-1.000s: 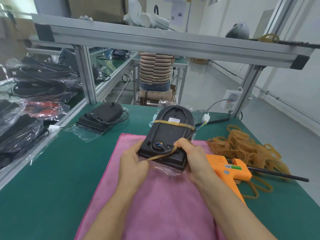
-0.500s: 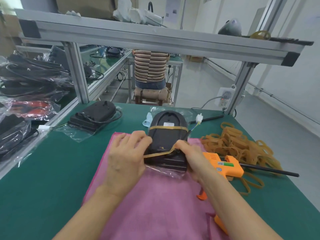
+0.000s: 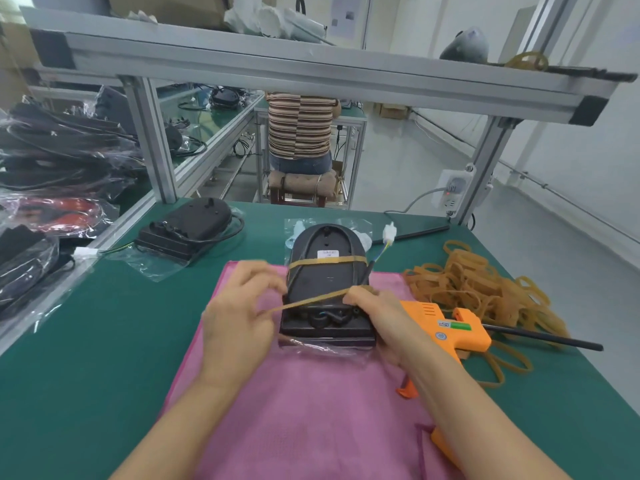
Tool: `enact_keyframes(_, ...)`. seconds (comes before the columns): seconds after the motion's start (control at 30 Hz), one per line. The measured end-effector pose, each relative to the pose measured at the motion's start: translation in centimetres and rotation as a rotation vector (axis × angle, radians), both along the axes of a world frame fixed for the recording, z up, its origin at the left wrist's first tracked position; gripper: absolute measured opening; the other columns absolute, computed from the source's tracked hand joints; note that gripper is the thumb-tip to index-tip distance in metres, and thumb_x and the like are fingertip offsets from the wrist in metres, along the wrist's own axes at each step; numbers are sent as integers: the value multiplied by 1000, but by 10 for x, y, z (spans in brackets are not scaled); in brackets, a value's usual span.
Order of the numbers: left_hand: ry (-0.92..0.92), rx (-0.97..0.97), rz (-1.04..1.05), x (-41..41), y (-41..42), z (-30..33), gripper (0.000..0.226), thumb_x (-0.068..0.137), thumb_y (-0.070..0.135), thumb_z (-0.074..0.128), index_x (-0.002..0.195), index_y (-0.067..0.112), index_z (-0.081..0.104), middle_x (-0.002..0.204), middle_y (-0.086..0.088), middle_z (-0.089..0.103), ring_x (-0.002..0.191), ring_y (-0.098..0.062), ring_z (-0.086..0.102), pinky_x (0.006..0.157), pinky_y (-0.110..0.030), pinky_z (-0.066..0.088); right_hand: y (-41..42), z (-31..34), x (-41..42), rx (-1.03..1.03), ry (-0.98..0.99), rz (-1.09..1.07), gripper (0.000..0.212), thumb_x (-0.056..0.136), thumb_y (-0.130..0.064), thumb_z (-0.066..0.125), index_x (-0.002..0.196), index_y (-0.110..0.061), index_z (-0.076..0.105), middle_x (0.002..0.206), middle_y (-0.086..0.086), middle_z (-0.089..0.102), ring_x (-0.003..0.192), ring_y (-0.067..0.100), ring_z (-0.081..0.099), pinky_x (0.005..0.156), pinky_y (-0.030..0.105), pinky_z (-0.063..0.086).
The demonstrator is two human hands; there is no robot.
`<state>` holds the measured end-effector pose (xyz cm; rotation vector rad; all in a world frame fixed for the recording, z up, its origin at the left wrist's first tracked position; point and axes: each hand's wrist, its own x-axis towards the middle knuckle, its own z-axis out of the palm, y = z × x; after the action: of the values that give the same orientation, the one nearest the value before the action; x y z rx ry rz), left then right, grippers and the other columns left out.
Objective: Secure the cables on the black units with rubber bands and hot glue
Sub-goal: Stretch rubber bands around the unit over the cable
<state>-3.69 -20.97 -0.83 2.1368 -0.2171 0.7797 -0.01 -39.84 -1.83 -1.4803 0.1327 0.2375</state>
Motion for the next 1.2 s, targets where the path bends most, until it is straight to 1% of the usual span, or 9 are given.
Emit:
enact_keyframes(0.13, -182, 311, -59, -3, -10, 8, 30, 49, -9, 46, 62, 12, 65, 59, 3, 61, 62, -18, 53, 61, -31, 39, 2, 4, 3, -19, -30, 2, 16, 65, -20, 65, 50, -23, 62, 59, 1, 57, 54, 13, 55, 49, 20, 43)
enact_keyframes(0.3, 372, -346, -177, 14, -6, 6, 47, 55, -24, 37, 42, 17, 57, 43, 3, 58, 42, -4, 51, 45, -19, 40, 5, -6, -5, -20, 6, 63, 19, 53, -24, 66, 71, -16, 64, 71, 8, 64, 66, 21, 59, 65, 31, 47)
enact_keyframes(0.43, 296, -402, -26, 7, 4, -9, 45, 60, -21, 52, 65, 22, 62, 72, 9, 61, 68, -8, 52, 60, -18, 40, -5, -4, -4, 183, 43, 15, 34, 58, -21, 63, 90, -9, 63, 86, 18, 62, 76, 28, 60, 71, 35, 49)
enact_keyframes(0.53, 379, -357, -176, 2, 2, -17, 38, 79, -17, 57, 91, 18, 68, 84, 11, 65, 75, -8, 57, 65, -11, 43, -11, 5, -2, 257, 26, 7, 8, 72, -18, 60, 67, -16, 65, 72, 11, 63, 65, 25, 61, 67, 35, 50)
enact_keyframes(0.6, 516, -342, -392, 0, 2, -16, 43, 86, -12, 49, 73, 23, 71, 60, 16, 59, 56, 4, 52, 54, -8, 39, -13, 5, 0, 295, 3, 23, 35, 80, -14, 52, 47, -21, 59, 56, 2, 59, 51, 18, 59, 58, 30, 48)
enact_keyframes(0.77, 164, 191, -364, 8, 21, -19, 29, 75, -2, 45, 77, 1, 74, 96, -3, 71, 85, -16, 65, 80, -32, 44, -9, 10, -4, 319, 56, 124, 20, 65, -13, 54, 50, -16, 67, 62, 7, 68, 53, 19, 65, 52, 25, 54)
enact_keyframes(0.9, -195, 650, -158, 16, 40, -23, 31, 90, 17, 45, 87, 12, 75, 96, -1, 71, 72, -19, 60, 71, -38, 38, -12, 0, -9, 211, 144, 115, 26, 53, -24, 60, 77, -17, 66, 79, 12, 69, 62, 25, 64, 62, 29, 49)
enact_keyframes(1.07, 82, 141, -64, 7, 24, -21, 26, 78, 31, 47, 77, 13, 65, 71, 12, 59, 60, -14, 48, 61, -36, 45, 0, -2, -11, 213, 180, 109, 60, 42, -32, 66, 100, -18, 56, 97, 18, 55, 72, 28, 55, 63, 31, 41)
enact_keyframes(1.2, 255, -201, -164, 11, 23, -16, 29, 78, -4, 65, 76, 25, 64, 67, 11, 61, 50, -20, 49, 57, -21, 40, 3, -7, -17, 195, 172, 95, 30, 56, -29, 63, 85, -20, 62, 81, 11, 62, 60, 22, 60, 56, 27, 43)
